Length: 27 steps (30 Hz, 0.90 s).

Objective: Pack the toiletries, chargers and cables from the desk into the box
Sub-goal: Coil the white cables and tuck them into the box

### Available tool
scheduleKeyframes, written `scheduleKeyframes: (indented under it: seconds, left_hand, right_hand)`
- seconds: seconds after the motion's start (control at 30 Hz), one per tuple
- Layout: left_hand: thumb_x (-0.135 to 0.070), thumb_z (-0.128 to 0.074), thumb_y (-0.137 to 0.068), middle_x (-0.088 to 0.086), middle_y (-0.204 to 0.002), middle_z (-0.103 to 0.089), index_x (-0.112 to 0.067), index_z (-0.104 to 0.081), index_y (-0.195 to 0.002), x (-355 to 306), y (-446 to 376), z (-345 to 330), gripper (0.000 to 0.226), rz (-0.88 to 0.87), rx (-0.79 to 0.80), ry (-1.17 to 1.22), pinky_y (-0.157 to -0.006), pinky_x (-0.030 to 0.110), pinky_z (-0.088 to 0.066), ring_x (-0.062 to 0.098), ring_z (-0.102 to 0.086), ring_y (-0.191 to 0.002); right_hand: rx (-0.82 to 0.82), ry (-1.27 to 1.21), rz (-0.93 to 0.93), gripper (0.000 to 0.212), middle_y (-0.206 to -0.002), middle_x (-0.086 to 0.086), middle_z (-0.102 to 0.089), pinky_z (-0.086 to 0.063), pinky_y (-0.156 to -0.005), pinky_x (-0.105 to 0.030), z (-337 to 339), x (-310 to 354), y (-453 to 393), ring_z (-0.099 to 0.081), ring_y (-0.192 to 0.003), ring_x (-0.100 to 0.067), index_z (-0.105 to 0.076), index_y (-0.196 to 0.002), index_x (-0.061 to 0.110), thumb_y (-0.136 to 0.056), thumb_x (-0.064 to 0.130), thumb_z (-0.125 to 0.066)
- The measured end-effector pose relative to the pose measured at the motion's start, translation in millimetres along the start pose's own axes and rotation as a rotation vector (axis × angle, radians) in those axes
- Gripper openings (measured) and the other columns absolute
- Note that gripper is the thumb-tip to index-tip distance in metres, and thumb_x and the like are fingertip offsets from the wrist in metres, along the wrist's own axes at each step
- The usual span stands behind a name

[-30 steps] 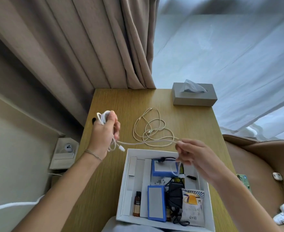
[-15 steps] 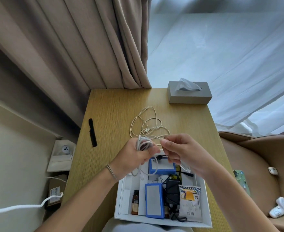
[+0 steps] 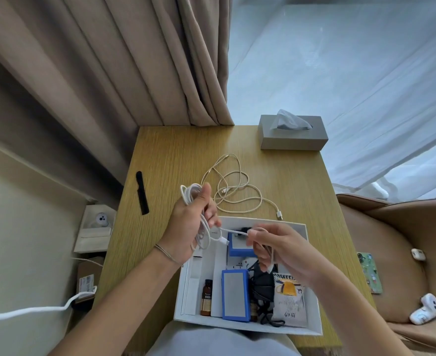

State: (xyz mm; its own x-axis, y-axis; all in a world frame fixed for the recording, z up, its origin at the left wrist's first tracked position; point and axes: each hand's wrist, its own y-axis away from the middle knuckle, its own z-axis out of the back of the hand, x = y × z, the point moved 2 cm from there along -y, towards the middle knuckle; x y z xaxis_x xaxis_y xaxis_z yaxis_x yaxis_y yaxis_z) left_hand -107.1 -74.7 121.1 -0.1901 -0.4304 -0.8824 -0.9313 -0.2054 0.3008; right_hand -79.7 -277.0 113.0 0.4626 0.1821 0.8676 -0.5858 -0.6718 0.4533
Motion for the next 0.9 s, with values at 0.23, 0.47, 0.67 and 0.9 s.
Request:
scheduleKeyframes:
  seconds: [0.23, 0.47, 0.67, 0.9]
  left_hand:
    - [-0.047, -0.066, -0.08, -0.002, -0.06, -0.046, 0.003, -0.057, -0.116, 31, 12, -19, 0.063, 0.128, -0.036, -0.177, -0.055, 0.029, -0.047, 0.012, -0.044, -0.05]
    - [-0.065, -0.06, -0.067, -0.001, -0.075, -0.067, -0.008, -0.063, -0.116, 56, 27, -43, 0.075, 0.319, 0.177, -0.038, -0.053, 0.025, -0.049, 0.011, -0.059, -0.06]
    - [-0.057, -0.063, -0.07, 0.006, -0.072, -0.056, -0.008, -0.051, -0.104, 70, 34, -43, 0.062, 0.448, 0.423, -0.1, -0.048, 0.02, -0.045, 0.016, -0.053, -0.063]
    - [-0.004, -0.069, -0.09, 0.007, -0.071, -0.055, -0.004, -0.061, -0.095, 80, 5, -33, 0.009, 0.356, 0.485, -0.401, -0.059, 0.023, -0.048, 0.016, -0.051, -0.061]
  right_hand:
    - [-0.307, -0.004, 0.232, 0.028, -0.06, -0.002, -0.046, -0.044, -0.052, -0.026, 1, 11, 1, -0.041, -0.053, -0.014, -0.071, -0.079, 0.009, -0.084, 0.036, -0.071]
    - [-0.626, 0.299, 0.451, 0.026, -0.066, 0.0, -0.06, -0.046, -0.057, -0.038, -26, -3, -10, -0.054, -0.062, -0.021, -0.061, -0.077, 0.016, -0.102, 0.017, -0.052]
    - [-0.737, 0.525, 0.442, 0.026, -0.08, 0.013, -0.059, -0.042, -0.077, -0.037, -19, -17, -13, -0.053, -0.085, -0.016, -0.057, -0.084, 0.026, -0.099, 0.034, -0.038]
    - [-0.465, 0.155, 0.114, 0.031, -0.088, 0.004, -0.067, -0.048, -0.08, -0.033, 21, -39, -9, -0.064, -0.086, -0.014, -0.067, -0.1, 0.021, -0.105, 0.036, -0.041]
